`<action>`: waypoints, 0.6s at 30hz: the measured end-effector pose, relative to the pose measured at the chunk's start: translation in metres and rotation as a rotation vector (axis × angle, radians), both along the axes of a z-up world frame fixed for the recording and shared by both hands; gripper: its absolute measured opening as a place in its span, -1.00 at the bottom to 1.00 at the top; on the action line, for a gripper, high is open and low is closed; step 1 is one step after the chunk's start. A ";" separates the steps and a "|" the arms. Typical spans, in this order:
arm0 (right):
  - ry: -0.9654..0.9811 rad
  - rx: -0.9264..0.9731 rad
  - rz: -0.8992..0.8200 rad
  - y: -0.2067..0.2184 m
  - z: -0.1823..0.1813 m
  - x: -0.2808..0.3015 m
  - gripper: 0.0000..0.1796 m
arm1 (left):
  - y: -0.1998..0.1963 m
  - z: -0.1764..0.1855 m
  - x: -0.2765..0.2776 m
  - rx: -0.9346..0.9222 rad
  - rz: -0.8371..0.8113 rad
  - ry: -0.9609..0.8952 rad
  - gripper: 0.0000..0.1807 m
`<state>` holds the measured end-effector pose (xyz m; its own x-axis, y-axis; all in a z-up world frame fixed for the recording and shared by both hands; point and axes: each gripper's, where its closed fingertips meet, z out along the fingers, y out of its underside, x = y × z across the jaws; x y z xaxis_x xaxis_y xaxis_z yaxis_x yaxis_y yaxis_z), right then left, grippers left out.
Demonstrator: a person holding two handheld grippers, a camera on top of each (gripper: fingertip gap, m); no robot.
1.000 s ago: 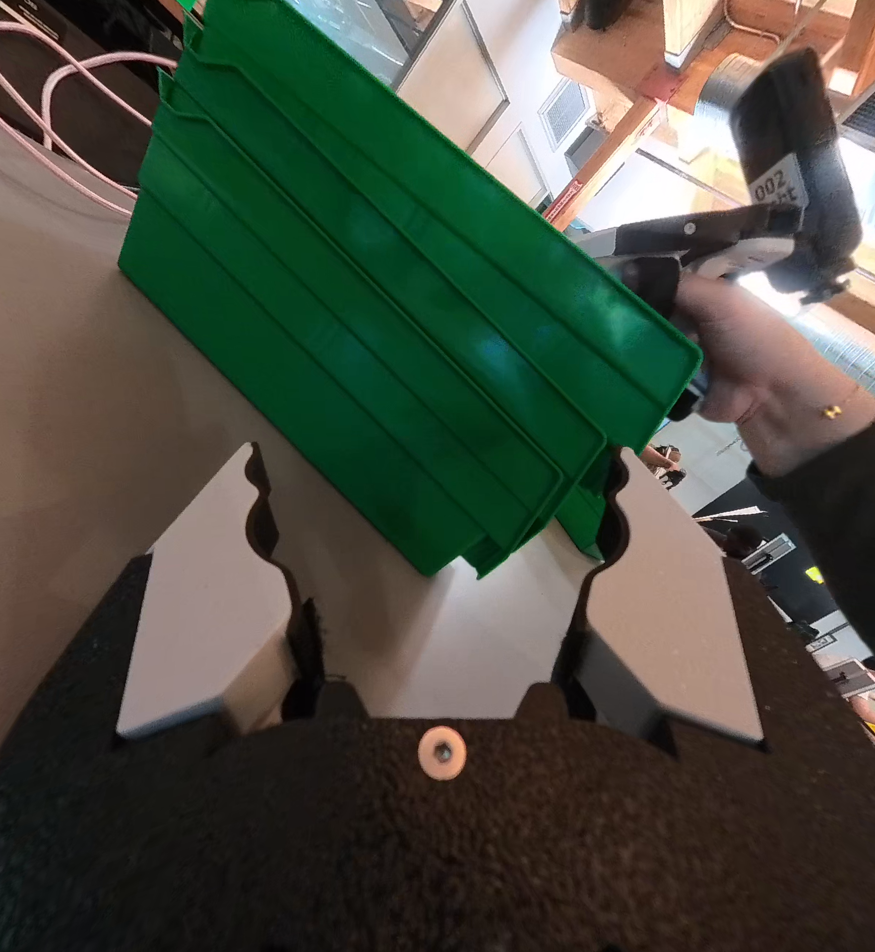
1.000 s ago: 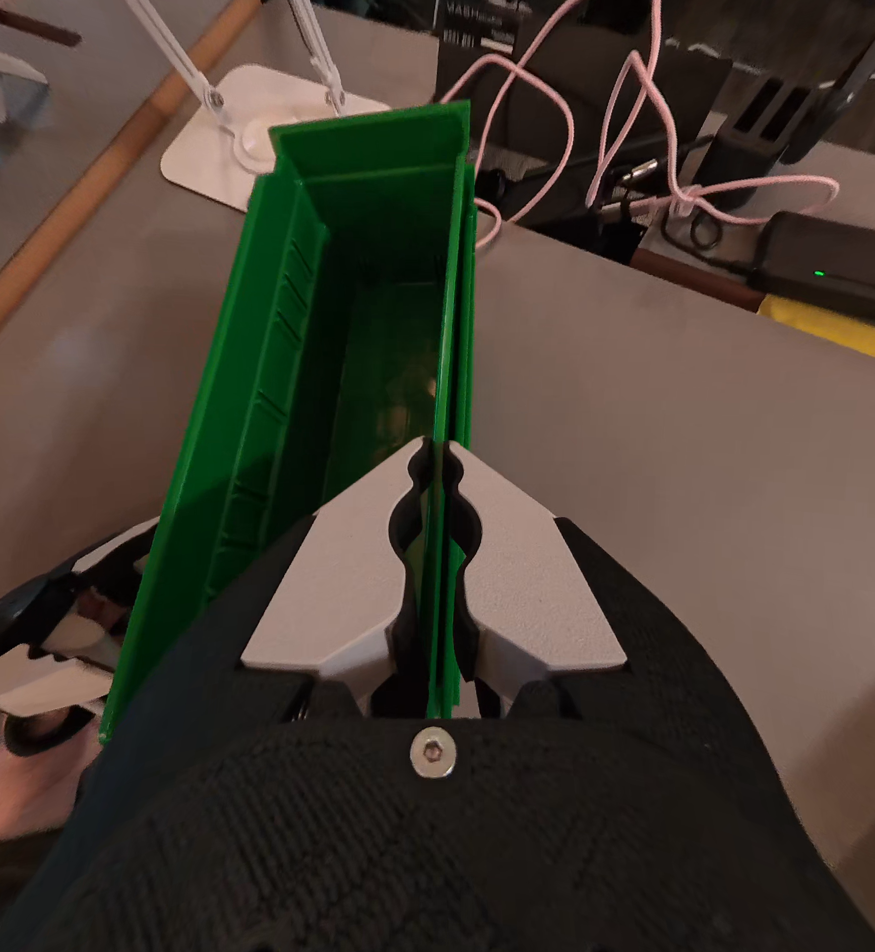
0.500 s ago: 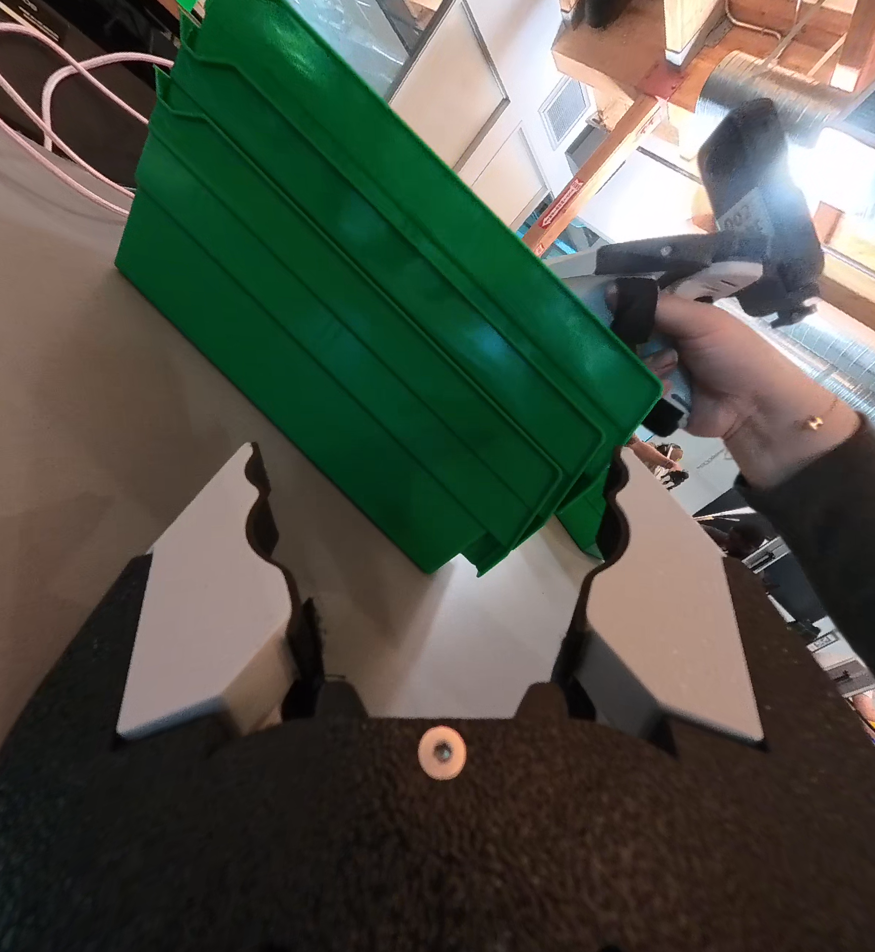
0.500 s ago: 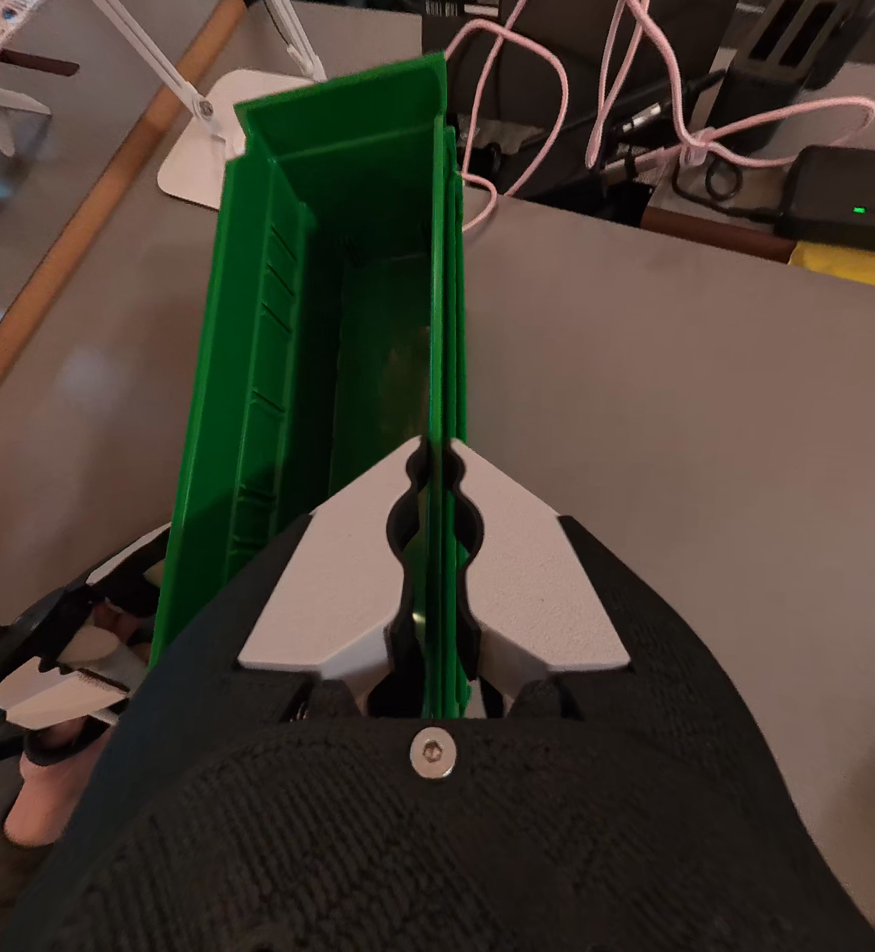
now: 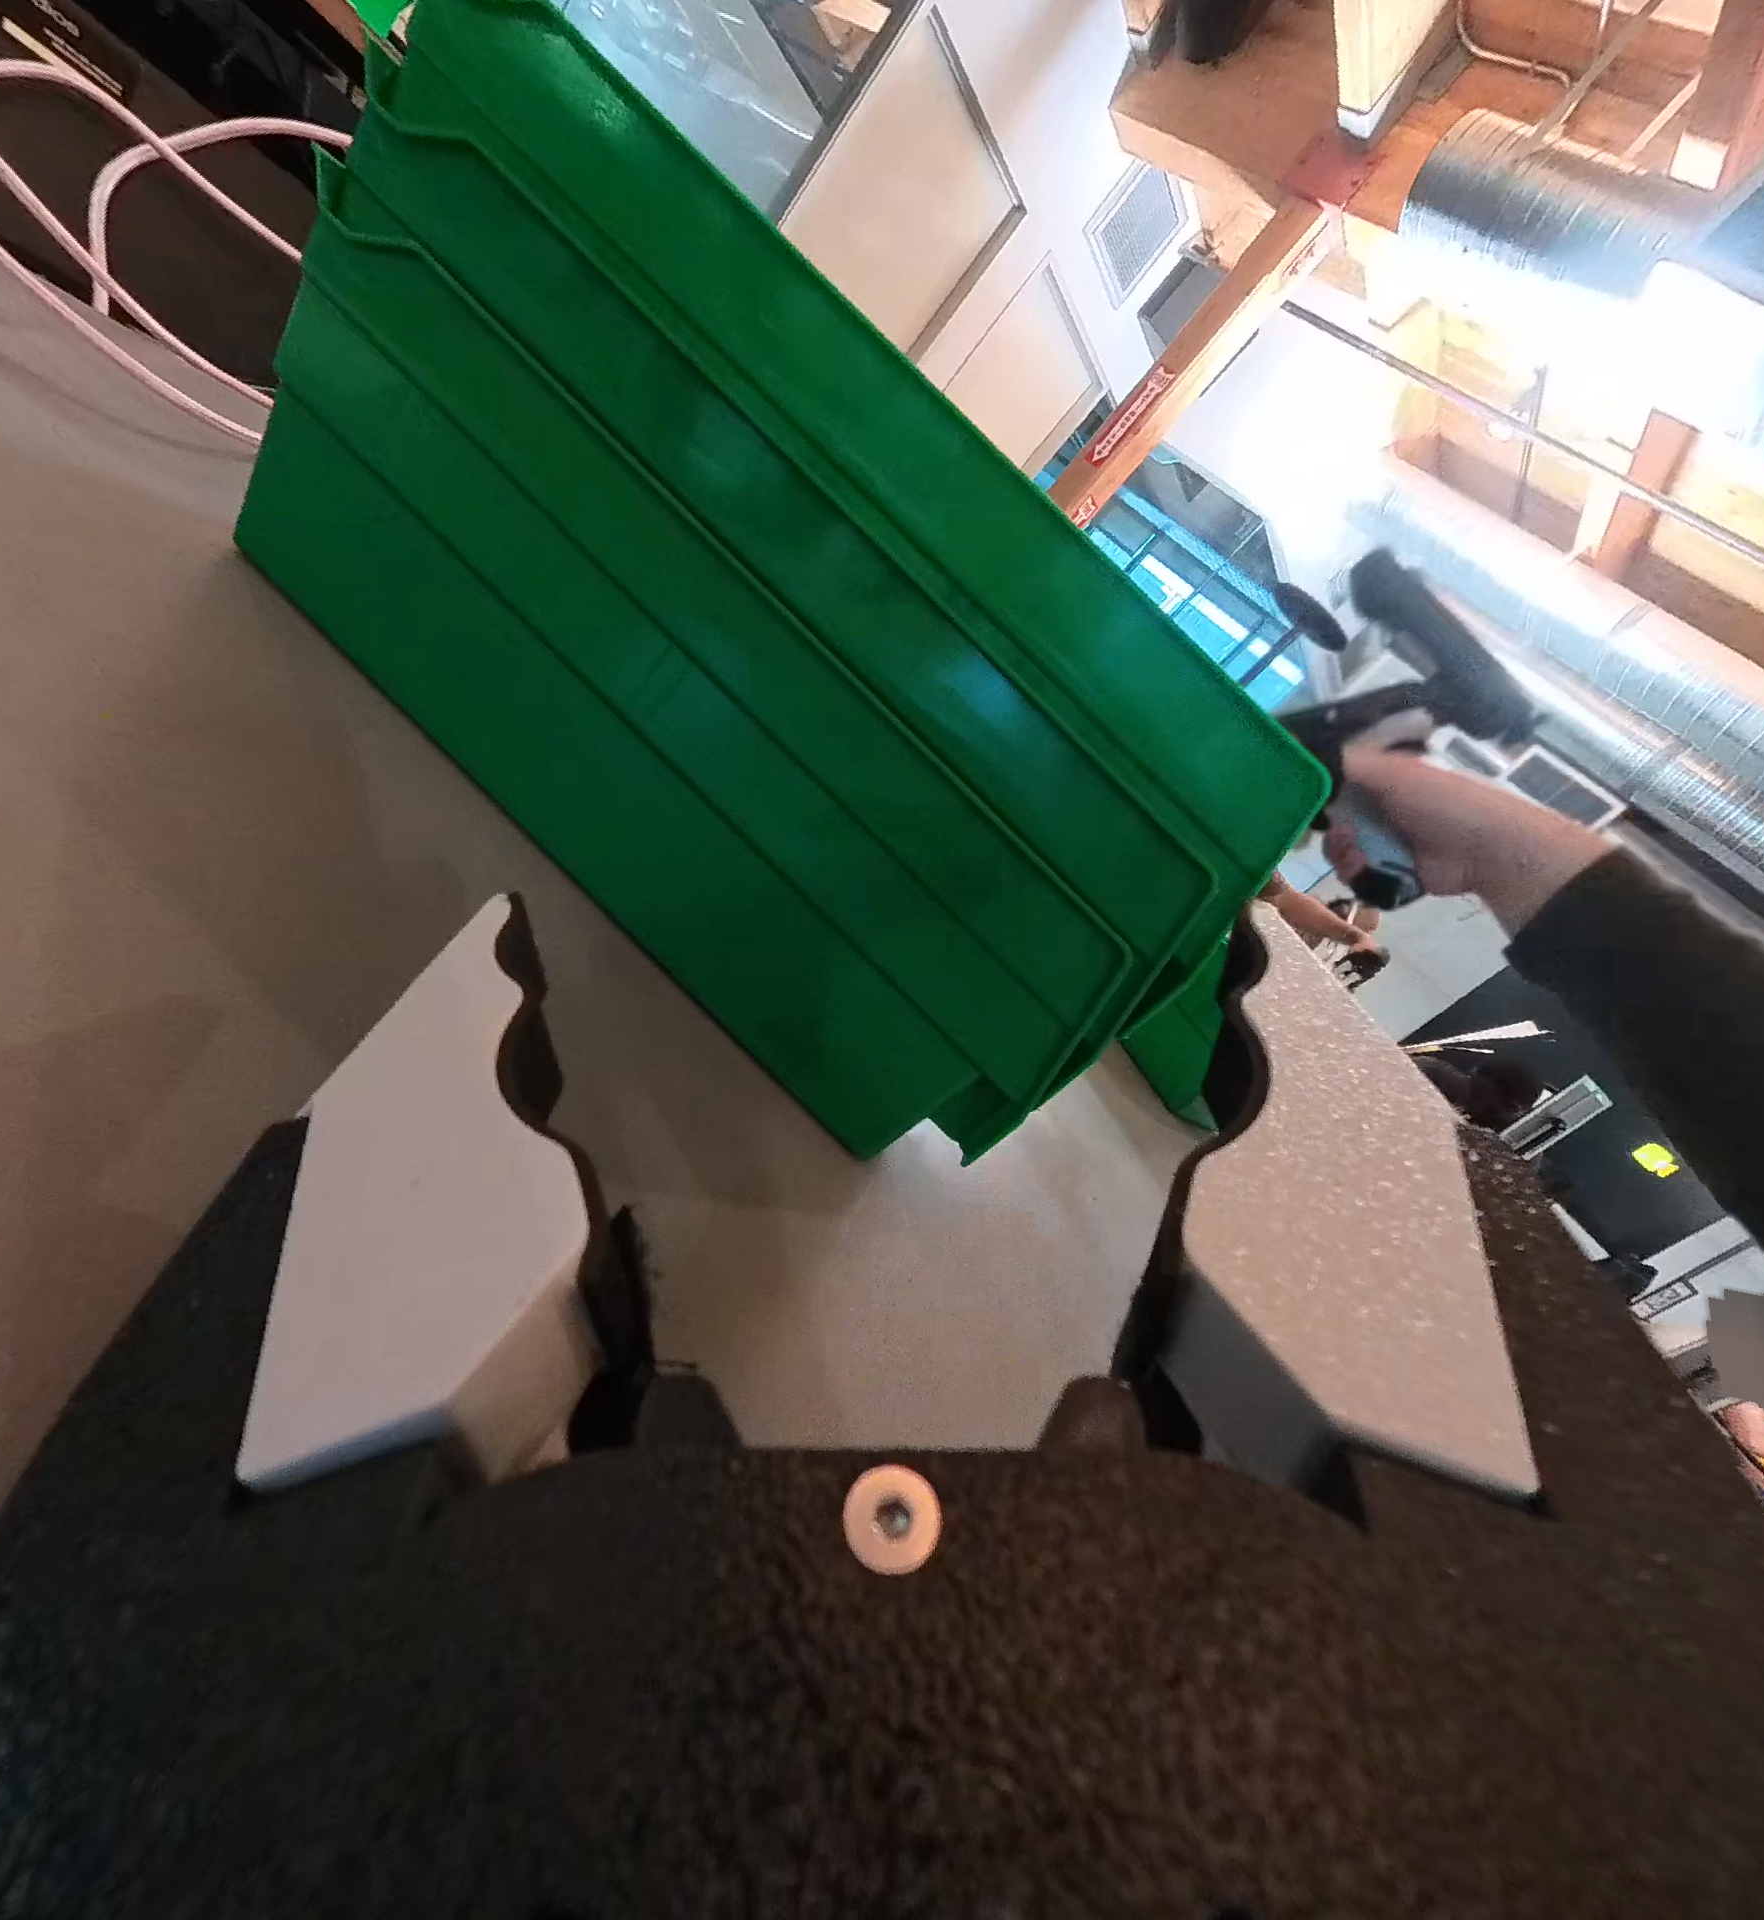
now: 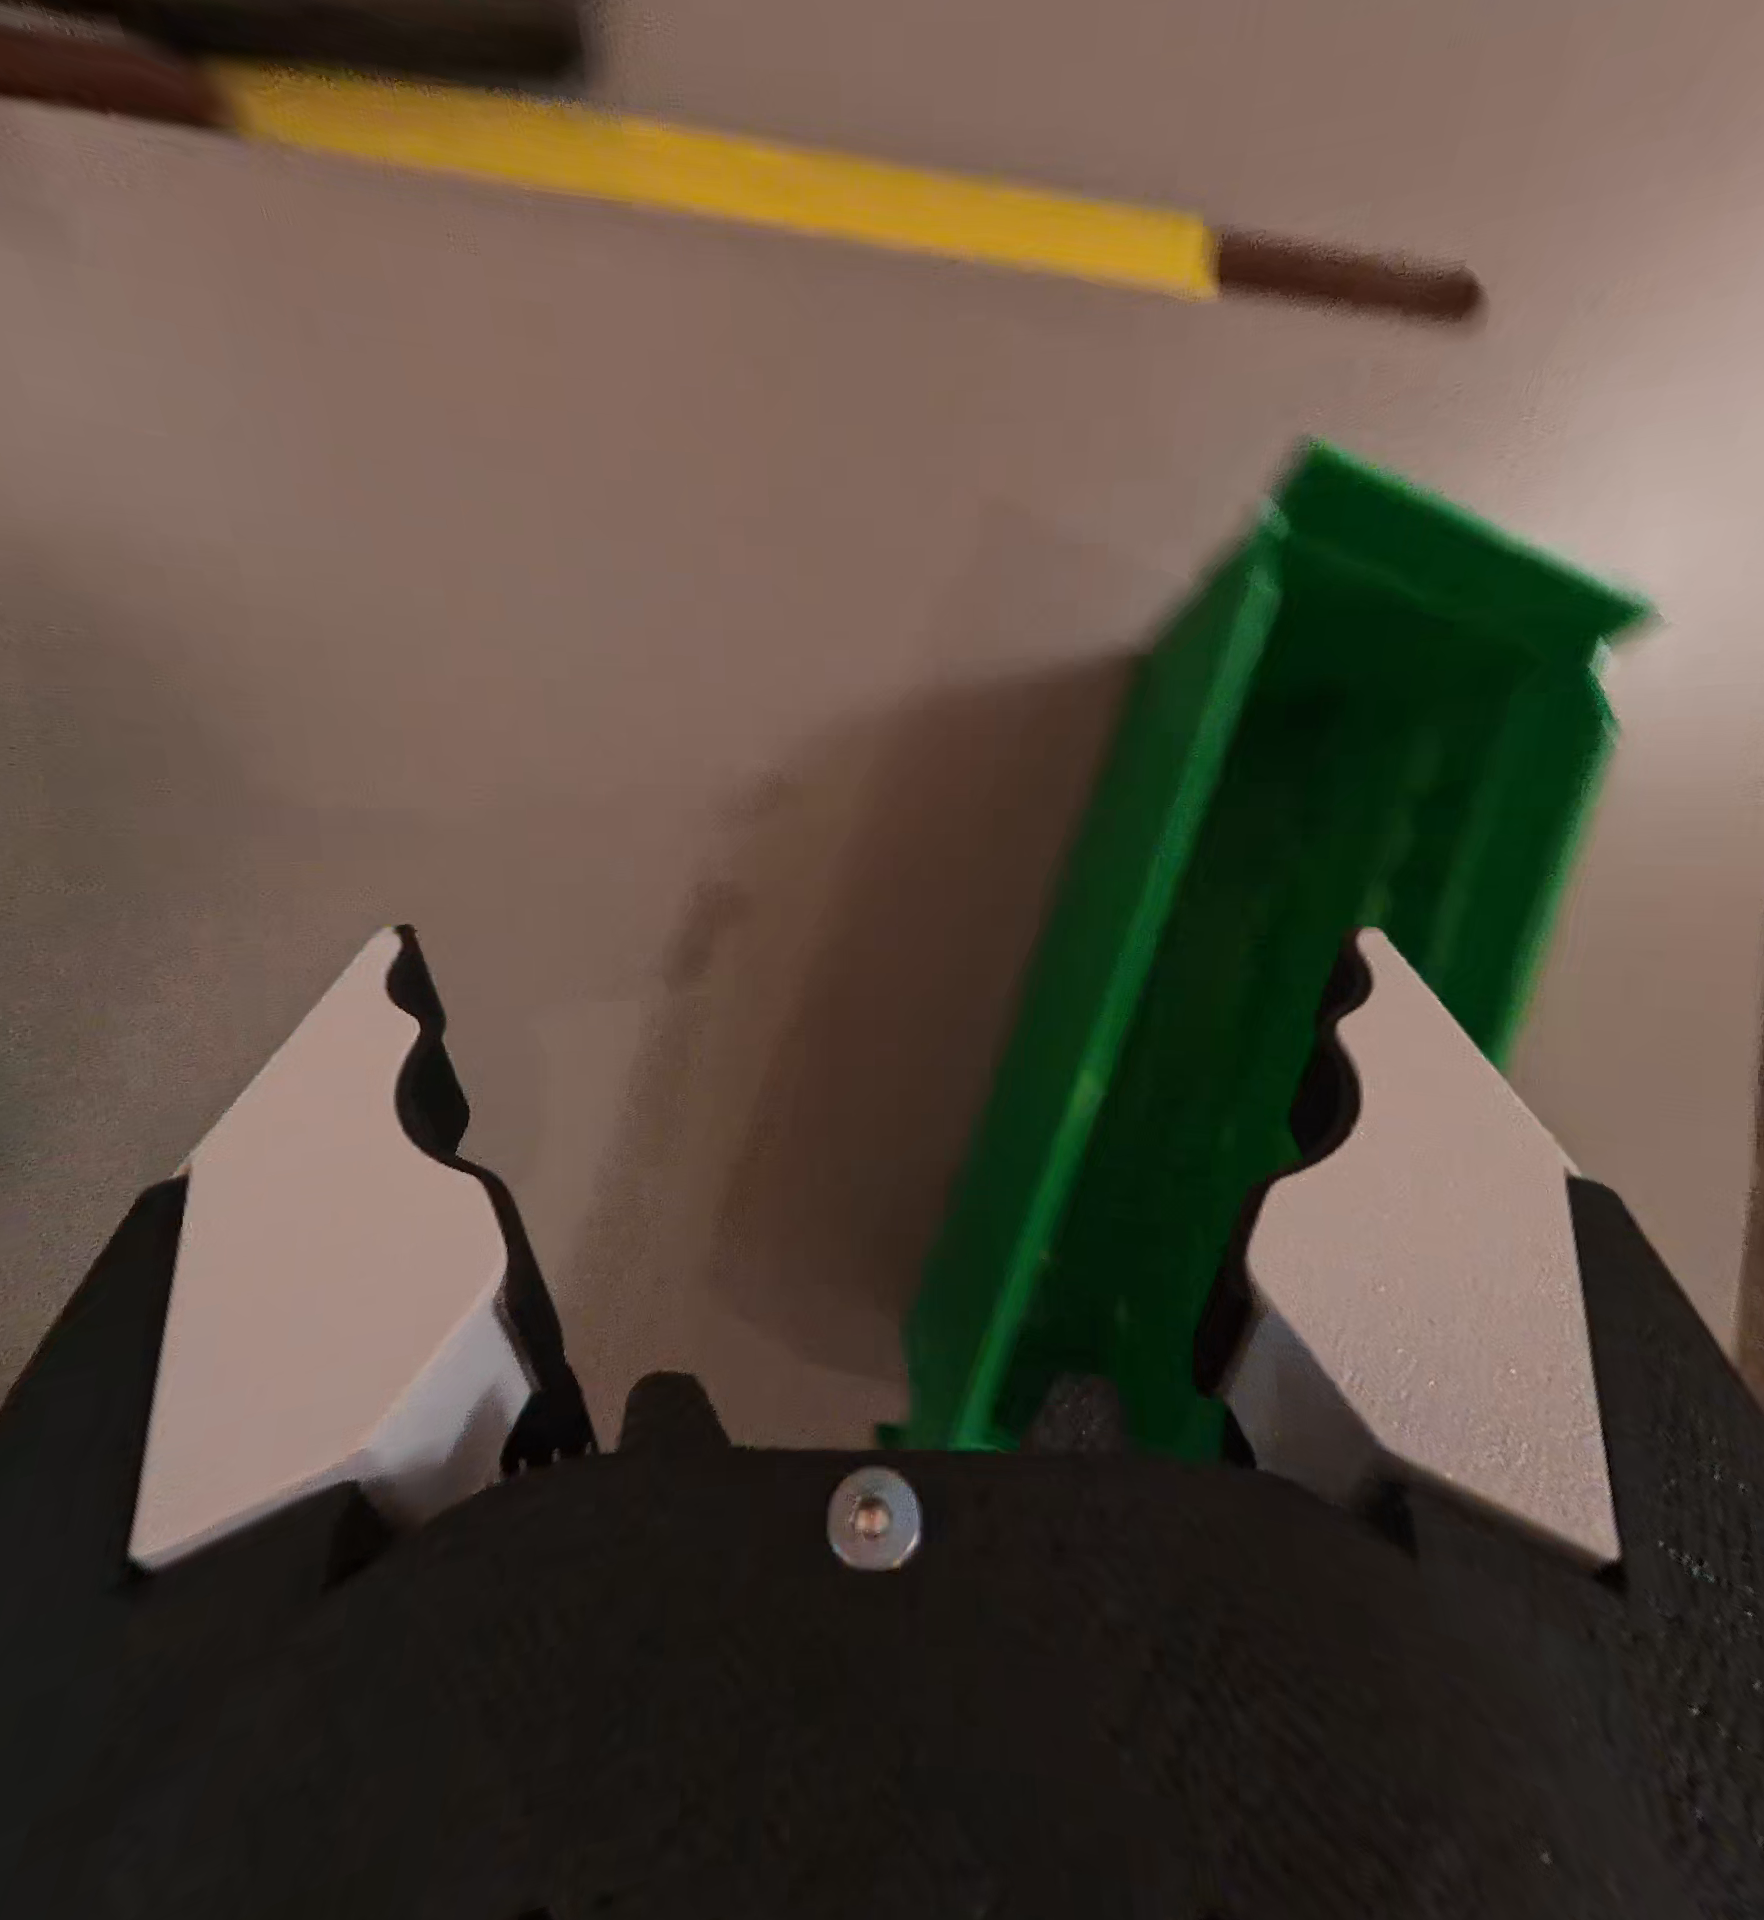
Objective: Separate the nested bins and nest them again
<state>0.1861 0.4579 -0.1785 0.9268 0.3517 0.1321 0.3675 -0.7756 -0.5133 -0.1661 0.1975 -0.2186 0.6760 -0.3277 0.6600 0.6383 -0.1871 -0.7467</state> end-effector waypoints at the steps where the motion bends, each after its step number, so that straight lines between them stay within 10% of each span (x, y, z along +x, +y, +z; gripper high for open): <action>1: -0.013 -0.022 -0.055 0.003 -0.010 0.027 0.79 | 0.000 0.000 0.000 0.000 0.000 0.000 0.40; 11: -0.006 -0.291 -0.221 -0.016 -0.087 0.127 0.77 | 0.001 -0.001 0.000 -0.005 -0.001 -0.003 0.40; 18: -0.070 -0.310 -0.191 -0.018 -0.079 0.120 0.24 | 0.000 0.001 -0.001 0.006 0.005 -0.006 0.40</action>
<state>0.3059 0.4397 -0.2578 0.9721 0.2061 0.1120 0.2266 -0.9484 -0.2218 -0.1672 0.1970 -0.2178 0.6735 -0.3281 0.6624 0.6441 -0.1793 -0.7436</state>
